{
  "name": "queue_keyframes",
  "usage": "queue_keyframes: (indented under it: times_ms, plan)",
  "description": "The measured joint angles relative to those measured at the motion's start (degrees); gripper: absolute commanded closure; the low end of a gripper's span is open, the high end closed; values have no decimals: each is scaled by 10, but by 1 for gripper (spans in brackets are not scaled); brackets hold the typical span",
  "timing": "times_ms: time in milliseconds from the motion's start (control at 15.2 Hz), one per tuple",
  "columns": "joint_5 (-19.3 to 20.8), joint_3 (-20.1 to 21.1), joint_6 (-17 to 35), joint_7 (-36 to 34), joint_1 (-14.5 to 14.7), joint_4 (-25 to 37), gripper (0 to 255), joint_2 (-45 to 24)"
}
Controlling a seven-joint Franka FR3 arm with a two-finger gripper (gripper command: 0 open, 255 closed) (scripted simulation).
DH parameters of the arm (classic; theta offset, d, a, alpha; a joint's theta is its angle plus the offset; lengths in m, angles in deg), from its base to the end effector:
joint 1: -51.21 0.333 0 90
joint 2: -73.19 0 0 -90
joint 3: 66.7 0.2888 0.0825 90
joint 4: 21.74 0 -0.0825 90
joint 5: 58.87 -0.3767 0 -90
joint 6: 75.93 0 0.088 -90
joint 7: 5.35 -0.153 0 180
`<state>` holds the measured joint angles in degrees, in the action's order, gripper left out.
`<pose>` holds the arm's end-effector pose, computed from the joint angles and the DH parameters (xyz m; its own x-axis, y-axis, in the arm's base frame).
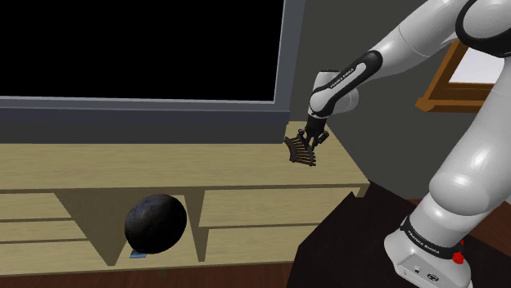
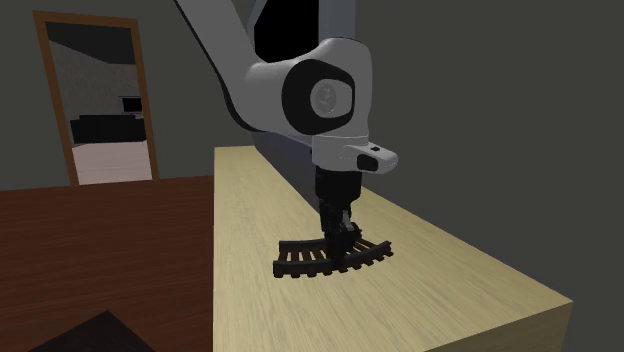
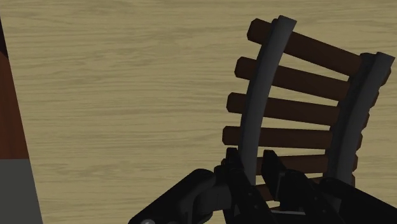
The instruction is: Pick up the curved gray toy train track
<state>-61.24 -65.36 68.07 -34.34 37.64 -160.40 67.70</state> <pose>0.4741 -0.1017 0.2024 0.7296 -0.6836 -0.0155 -0.6838 -0.7293 -0.0217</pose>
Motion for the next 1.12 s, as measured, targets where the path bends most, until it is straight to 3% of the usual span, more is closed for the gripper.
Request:
queue_keyframes:
  times_ms: [396,1122]
  plan:
    - [0,0,-3,-1,0,0,255,3]
    - [2,0,-87,-3,0,20,255,67]
